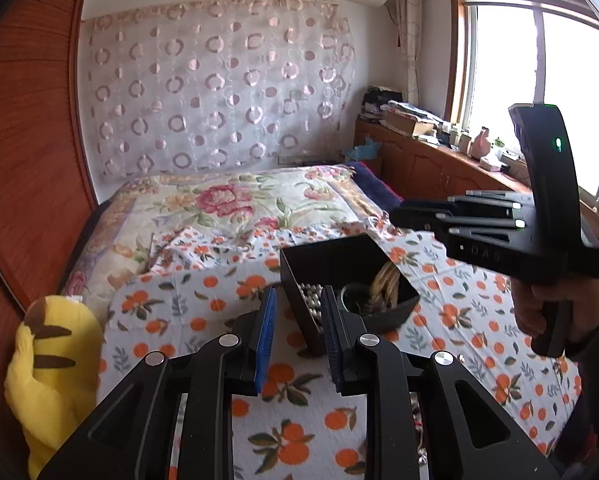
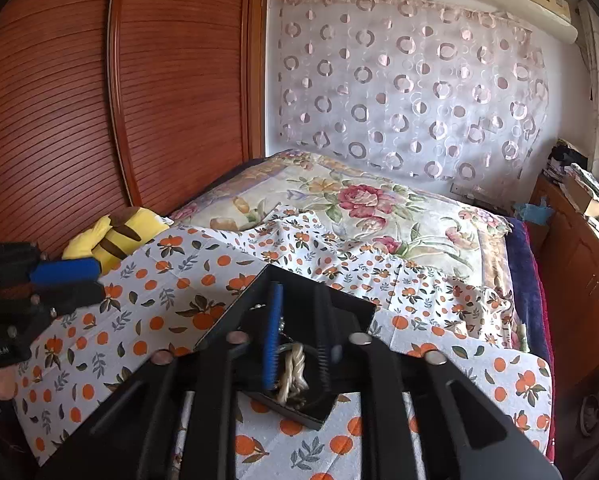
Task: Organize jewelry
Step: 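Move both grippers back toward the remaining jewelry pile, then grasp the red string bracelet with the left gripper and lift it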
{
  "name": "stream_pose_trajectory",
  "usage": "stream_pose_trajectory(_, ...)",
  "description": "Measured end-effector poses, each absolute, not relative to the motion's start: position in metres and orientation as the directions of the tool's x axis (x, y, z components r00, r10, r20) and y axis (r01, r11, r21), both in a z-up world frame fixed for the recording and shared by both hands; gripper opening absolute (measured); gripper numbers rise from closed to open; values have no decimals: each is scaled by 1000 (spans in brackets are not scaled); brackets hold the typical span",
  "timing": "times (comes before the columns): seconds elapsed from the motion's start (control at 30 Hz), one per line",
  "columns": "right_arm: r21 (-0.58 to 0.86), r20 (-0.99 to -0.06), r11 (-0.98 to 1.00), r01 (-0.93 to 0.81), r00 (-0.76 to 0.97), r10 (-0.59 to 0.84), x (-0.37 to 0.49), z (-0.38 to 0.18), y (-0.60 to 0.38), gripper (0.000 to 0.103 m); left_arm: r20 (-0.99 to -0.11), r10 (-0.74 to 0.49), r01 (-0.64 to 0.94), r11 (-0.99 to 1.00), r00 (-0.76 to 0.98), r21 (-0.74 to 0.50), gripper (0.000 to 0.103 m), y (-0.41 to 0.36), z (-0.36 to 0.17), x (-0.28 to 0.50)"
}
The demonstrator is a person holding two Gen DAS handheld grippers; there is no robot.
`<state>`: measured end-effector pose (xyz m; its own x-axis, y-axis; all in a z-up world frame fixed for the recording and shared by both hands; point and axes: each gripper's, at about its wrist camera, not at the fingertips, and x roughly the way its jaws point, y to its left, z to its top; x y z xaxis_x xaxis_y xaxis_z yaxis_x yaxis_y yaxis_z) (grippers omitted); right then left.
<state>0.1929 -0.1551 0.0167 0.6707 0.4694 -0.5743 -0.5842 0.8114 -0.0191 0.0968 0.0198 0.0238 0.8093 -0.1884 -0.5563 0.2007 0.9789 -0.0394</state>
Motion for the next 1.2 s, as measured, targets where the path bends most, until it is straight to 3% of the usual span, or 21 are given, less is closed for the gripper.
stream_pose_trajectory(0.37, -4, -574, 819, -574, 672, 468, 142, -1, -189, 24, -583, -218, 227, 972, 783, -57, 22, 8, -4, 70)
stream_pose_trajectory(0.97, 31, -717, 816, -577, 556, 420, 77, -85, -217, 24, -701, -266, 283, 954, 661, -95, 22, -17, -68, 52)
stream_pose_trajectory(1.2, 51, -718, 819, -572, 549, 428, 65, -93, -221, 24, -749, -279, 295, 948, 602, -116, 22, -17, -86, 57)
